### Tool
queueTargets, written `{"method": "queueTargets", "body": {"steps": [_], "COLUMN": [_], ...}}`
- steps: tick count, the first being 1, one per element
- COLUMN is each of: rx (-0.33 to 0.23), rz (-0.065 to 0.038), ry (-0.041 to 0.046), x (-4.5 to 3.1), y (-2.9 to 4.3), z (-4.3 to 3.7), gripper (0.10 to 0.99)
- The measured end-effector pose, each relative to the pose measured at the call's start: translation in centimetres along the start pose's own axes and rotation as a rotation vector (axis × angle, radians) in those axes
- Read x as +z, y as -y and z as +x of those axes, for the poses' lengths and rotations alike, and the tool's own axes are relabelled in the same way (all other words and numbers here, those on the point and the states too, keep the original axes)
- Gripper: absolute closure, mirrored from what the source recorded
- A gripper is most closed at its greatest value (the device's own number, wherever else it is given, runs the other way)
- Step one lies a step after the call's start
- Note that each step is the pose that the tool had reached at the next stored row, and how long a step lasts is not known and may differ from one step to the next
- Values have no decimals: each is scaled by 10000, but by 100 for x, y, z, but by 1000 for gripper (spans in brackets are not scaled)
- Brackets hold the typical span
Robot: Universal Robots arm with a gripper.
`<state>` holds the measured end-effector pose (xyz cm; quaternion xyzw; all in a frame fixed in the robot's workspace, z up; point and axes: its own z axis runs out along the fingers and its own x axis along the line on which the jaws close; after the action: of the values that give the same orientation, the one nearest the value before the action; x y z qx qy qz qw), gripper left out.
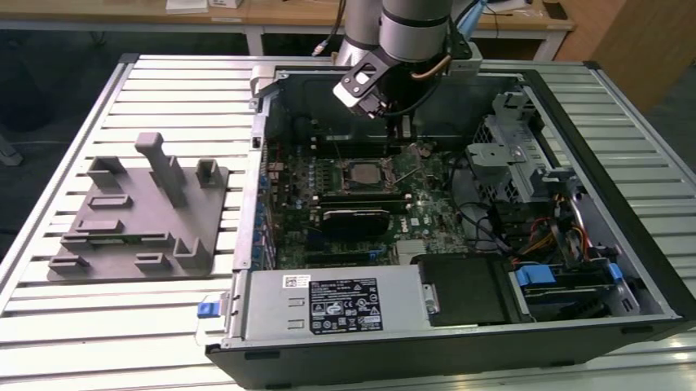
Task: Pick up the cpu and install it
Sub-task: 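Close the cpu cover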
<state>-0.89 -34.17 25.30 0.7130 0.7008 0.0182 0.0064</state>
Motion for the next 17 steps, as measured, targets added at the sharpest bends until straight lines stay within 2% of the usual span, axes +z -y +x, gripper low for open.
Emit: {"method": "queueTargets", "body": {"steps": [17], "rx": [0], "rz": [0], "ry": [0], "x": [5], "y": [-150], "z": [3], "gripper": [980]}}
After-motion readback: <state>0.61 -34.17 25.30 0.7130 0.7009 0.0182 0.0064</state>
